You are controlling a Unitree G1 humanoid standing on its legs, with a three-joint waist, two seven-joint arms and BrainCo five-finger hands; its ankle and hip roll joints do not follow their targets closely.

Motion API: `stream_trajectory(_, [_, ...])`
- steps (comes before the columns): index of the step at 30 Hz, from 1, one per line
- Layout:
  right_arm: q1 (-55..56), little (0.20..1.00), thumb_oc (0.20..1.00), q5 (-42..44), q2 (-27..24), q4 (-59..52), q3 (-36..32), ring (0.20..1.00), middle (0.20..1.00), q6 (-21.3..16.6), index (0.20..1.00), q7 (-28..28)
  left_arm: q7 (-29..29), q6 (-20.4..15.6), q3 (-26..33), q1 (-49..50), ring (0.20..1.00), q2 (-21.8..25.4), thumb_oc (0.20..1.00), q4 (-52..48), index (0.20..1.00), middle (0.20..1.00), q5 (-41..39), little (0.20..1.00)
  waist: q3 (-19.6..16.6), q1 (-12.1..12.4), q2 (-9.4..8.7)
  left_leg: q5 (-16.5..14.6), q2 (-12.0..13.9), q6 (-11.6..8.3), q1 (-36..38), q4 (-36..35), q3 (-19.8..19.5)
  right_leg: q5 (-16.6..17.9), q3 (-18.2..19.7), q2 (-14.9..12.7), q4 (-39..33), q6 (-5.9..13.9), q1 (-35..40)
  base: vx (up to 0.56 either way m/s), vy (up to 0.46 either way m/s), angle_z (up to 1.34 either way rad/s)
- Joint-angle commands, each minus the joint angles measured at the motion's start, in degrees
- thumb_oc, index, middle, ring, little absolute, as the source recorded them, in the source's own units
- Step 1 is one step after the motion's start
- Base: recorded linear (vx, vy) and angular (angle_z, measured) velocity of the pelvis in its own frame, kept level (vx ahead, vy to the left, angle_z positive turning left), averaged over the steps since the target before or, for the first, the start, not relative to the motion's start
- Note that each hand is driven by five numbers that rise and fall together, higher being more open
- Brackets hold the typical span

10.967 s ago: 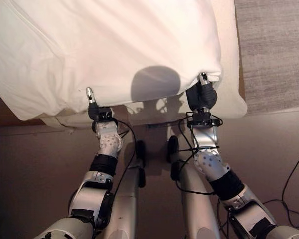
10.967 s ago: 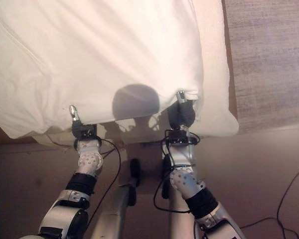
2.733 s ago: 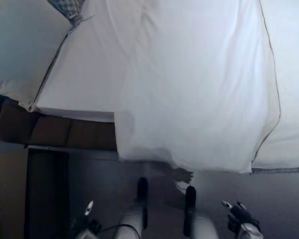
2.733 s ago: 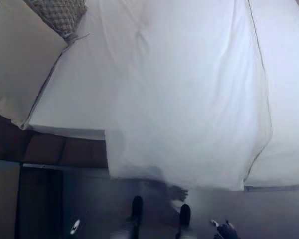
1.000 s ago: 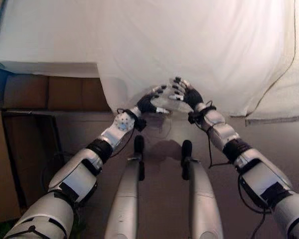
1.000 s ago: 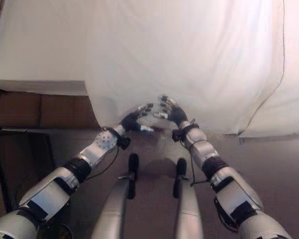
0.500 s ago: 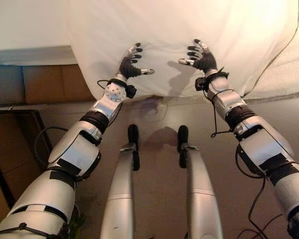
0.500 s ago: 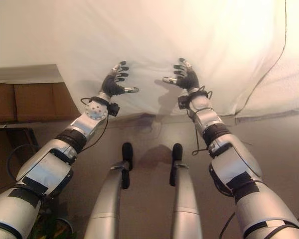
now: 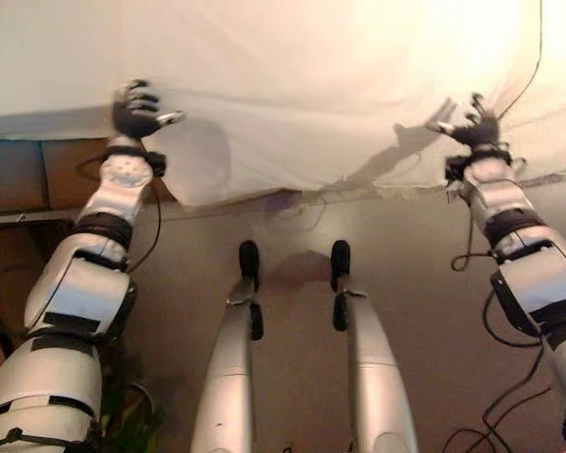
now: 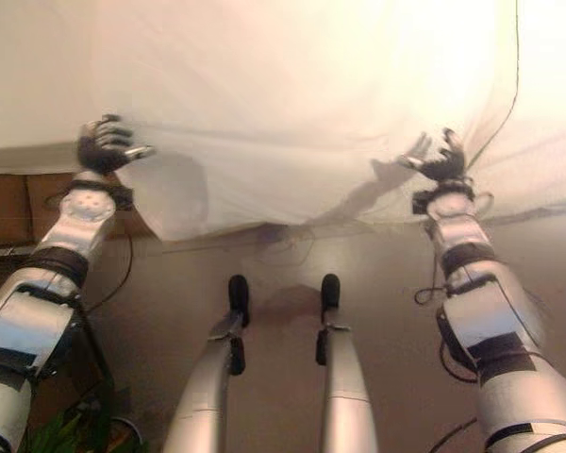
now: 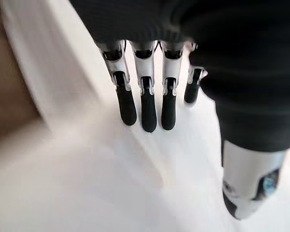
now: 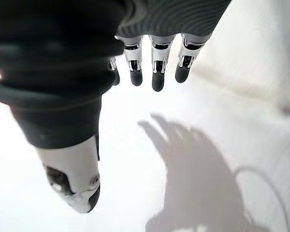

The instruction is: Make the bed

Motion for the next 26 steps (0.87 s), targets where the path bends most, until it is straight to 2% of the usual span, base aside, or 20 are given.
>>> stream_trajectory(1, [2.1, 1.0, 1.0, -0.8, -2.7, 0.3, -1.0, 1.0, 1.0, -1.3, 1.0, -1.6, 1.6, -0.9, 3.0, 2.3, 1.0, -1.1, 1.0, 2.2, 1.0, 1.0, 1.2, 1.0, -3.1, 1.0, 2.7, -4.0, -1.6, -1.87, 0.6, 2.4, -0.4, 3.3, -1.6, -0.6, -6.5, 1.67, 2.7, 0.05, -0.057, 0.02])
stream_trajectory(3, [9.1, 1.0, 1.0, -1.4, -0.8, -0.8, -4.5, 1.0, 1.0, -1.4, 1.0, -1.0, 1.3, -1.0, 6.8, 9.8, 1.0, -1.8, 1.0, 2.2, 1.0, 1.0, 2.6, 1.0, -4.0, 1.4, 2.51, -3.3, -1.5, -1.9, 4.5, -0.2, -0.6, 4.1, -1.9, -0.4, -9.0, 1.87, 6.8, 0.08, -0.055, 0.01])
stream_trajectory(5, [15.8, 1.0, 1.0, -1.9, 2.0, -1.7, -6.8, 1.0, 1.0, -1.5, 1.0, -0.4, 1.1, -1.3, 9.8, 16.3, 1.0, -4.4, 1.0, 1.4, 1.0, 1.0, 2.6, 1.0, -5.1, 1.7, 2.46, -2.7, -1.5, -1.83, 8.6, -2.9, -1.1, 4.8, -2.2, -0.4, -11.7, 1.98, 11.1, 0.09, -0.04, 0.05])
stream_trajectory(6, [16.2, 1.0, 1.0, -2.0, 2.1, -1.9, -6.9, 1.0, 1.0, -1.4, 1.0, -0.4, 1.1, -1.3, 9.9, 16.6, 1.0, -4.5, 1.0, 1.2, 1.0, 1.0, 2.6, 1.0, -5.1, 1.7, 2.47, -2.6, -1.5, -1.83, 9.1, -3.2, -1.1, 4.9, -2.2, -0.4, -12.0, 1.98, 11.6, 0.13, -0.039, 0.03])
stream_trajectory(7, [21.2, 1.0, 1.0, -2.4, 3.1, -2.1, -8.8, 1.0, 1.0, -1.4, 1.0, 0.9, 0.0, -1.5, 11.9, 21.8, 1.0, -6.6, 1.0, 0.3, 1.0, 1.0, 2.7, 1.0, -6.6, 2.0, 2.57, -2.4, -1.3, -1.47, 12.6, -5.8, -1.4, 5.4, -2.4, -0.6, -14.4, 2.24, 15.1, 0.09, -0.02, 0.03])
stream_trajectory(8, [21.5, 1.0, 1.0, -2.4, 3.2, -2.2, -8.8, 1.0, 1.0, -1.3, 1.0, 0.9, 0.1, -1.5, 11.9, 22.1, 1.0, -6.7, 1.0, 0.1, 1.0, 1.0, 2.8, 1.0, -6.6, 2.0, 2.59, -2.3, -1.3, -1.47, 13.1, -6.1, -1.4, 5.5, -2.5, -0.6, -14.7, 2.24, 15.5, 0.17, -0.022, 0.09])
stream_trajectory(9, [26.1, 1.0, 1.0, -2.2, 6.4, -2.9, -10.0, 1.0, 1.0, -1.7, 1.0, 1.8, -1.3, -2.1, 12.0, 27.1, 1.0, -9.2, 1.0, -0.2, 1.0, 1.0, 3.7, 1.0, -7.8, 2.1, 2.58, -2.0, -1.2, -1.16, 16.5, -8.3, -1.5, 6.4, -2.4, -0.7, -16.8, 2.47, 19.0, 0.13, -0.008, 0.09])
stream_trajectory(10, [28.9, 1.0, 1.0, -1.9, 7.5, -2.8, -11.0, 1.0, 1.0, -1.9, 1.0, 2.9, -2.3, -2.0, 13.1, 29.0, 1.0, -10.3, 1.0, 0.5, 1.0, 1.0, 3.3, 1.0, -8.9, 2.4, 2.54, -1.8, -0.8, -1.08, 18.4, -9.2, -1.4, 6.5, -2.4, -0.6, -18.0, 2.5, 20.8, 0.13, -0.008, 0.07])
stream_trajectory(12, [31.5, 1.0, 1.0, -2.5, 7.9, -3.1, -11.2, 1.0, 1.0, -2.0, 1.0, 3.3, -3.1, -2.4, 12.8, 31.5, 1.0, -11.7, 1.0, 0.3, 1.0, 1.0, 3.7, 1.0, -9.5, 2.6, 2.53, -1.6, -0.9, -1.1, 20.5, -10.1, -1.3, 6.9, -2.6, -0.7, -19.0, 2.56, 23.0, 0.09, -0.005, -0.06])
stream_trajectory(15, [40.3, 1.0, 1.0, -4.1, 12.1, -5.4, -13.6, 1.0, 1.0, -3.1, 1.0, 3.9, -5.5, -2.6, 14.2, 39.2, 1.0, -16.3, 1.0, 0.2, 1.0, 1.0, 4.2, 1.0, -12.8, 2.8, 2.58, -0.7, 0.1, -1.11, 26.6, -14.0, -2.0, 6.6, -3.0, -0.3, -21.0, 2.56, 28.5, 0.12, -0.003, -0.05])
stream_trajectory(16, [40.4, 1.0, 1.0, -4.2, 12.1, -5.5, -13.6, 1.0, 1.0, -3.1, 1.0, 3.8, -5.5, -2.6, 14.1, 39.3, 1.0, -16.3, 1.0, 0.1, 1.0, 1.0, 4.2, 1.0, -12.7, 2.8, 2.59, -0.6, 0.1, -1.12, 26.8, -14.2, -2.0, 6.6, -3.0, -0.3, -21.1, 2.55, 28.7, 0.12, -0.006, 0.04])
stream_trajectory(18, [46.2, 1.0, 1.0, -5.0, 14.6, -6.3, -14.7, 1.0, 1.0, -3.3, 1.0, 4.8, -6.8, -2.0, 14.0, 43.4, 1.0, -19.0, 1.0, 1.9, 1.0, 1.0, 6.4, 1.0, -15.3, 2.5, 2.7, 0.1, 0.6, -1.46, 30.3, -16.6, -2.3, 6.6, -3.2, 0.2, -22.9, 2.54, 31.9, 0.08, 0.006, 0.07])
stream_trajectory(19, [46.2, 1.0, 1.0, -5.0, 14.6, -6.4, -14.7, 1.0, 1.0, -3.3, 1.0, 4.8, -6.8, -2.0, 14.0, 43.5, 1.0, -19.0, 1.0, 1.9, 1.0, 1.0, 6.4, 1.0, -15.3, 2.5, 2.71, 0.1, 0.6, -1.46, 30.4, -16.7, -2.3, 6.6, -3.2, 0.2, -23.0, 2.53, 32.0, 0.08, 0.006, 0.0])
stream_trajectory(20, [49.5, 1.0, 1.0, -7.2, 15.9, -6.9, -14.5, 1.0, 1.0, -2.9, 1.0, 5.6, -7.8, -1.8, 14.4, 46.9, 1.0, -20.5, 1.0, 2.2, 1.0, 1.0, 7.5, 1.0, -17.6, 2.5, 2.67, 0.1, 1.0, -1.42, 32.5, -17.9, -2.1, 7.0, -3.3, 0.5, -24.7, 2.9, 34.0, 0.07, 0.001, -0.02])
stream_trajectory(21, [49.6, 1.0, 1.0, -7.2, 15.9, -6.9, -14.5, 1.0, 1.0, -2.9, 1.0, 5.6, -7.8, -1.8, 14.4, 46.9, 1.0, -20.5, 1.0, 2.2, 1.0, 1.0, 7.5, 1.0, -17.6, 2.5, 2.67, 0.1, 1.0, -1.42, 32.5, -17.9, -2.1, 7.0, -3.3, 0.5, -24.7, 2.9, 34.0, 0.08, 0.004, -0.06])
stream_trajectory(24, [55.0, 1.0, 1.0, -11.7, 18.1, -7.6, -12.9, 1.0, 1.0, -2.0, 1.0, 7.5, -11.2, -0.4, 14.5, 51.5, 1.0, -23.3, 1.0, 4.8, 1.0, 1.0, 9.0, 1.0, -21.1, 2.8, 2.62, -0.3, 1.4, -1.18, 36.7, -18.9, -2.0, 6.7, -3.3, 0.3, -25.7, 3.05, 38.0, 0.09, 0.021, -0.06])
stream_trajectory(26, [56.2, 1.0, 1.0, -13.6, 18.2, -7.5, -12.1, 1.0, 1.0, -1.4, 1.0, 8.2, -12.0, -0.3, 13.9, 52.8, 1.0, -24.0, 1.0, 5.3, 1.0, 1.0, 10.5, 1.0, -21.8, 2.8, 2.61, -0.7, 1.4, -0.96, 37.7, -19.0, -2.0, 6.4, -3.2, 0.3, -25.8, 3.08, 38.9, 0.03, 0.011, 0.0])
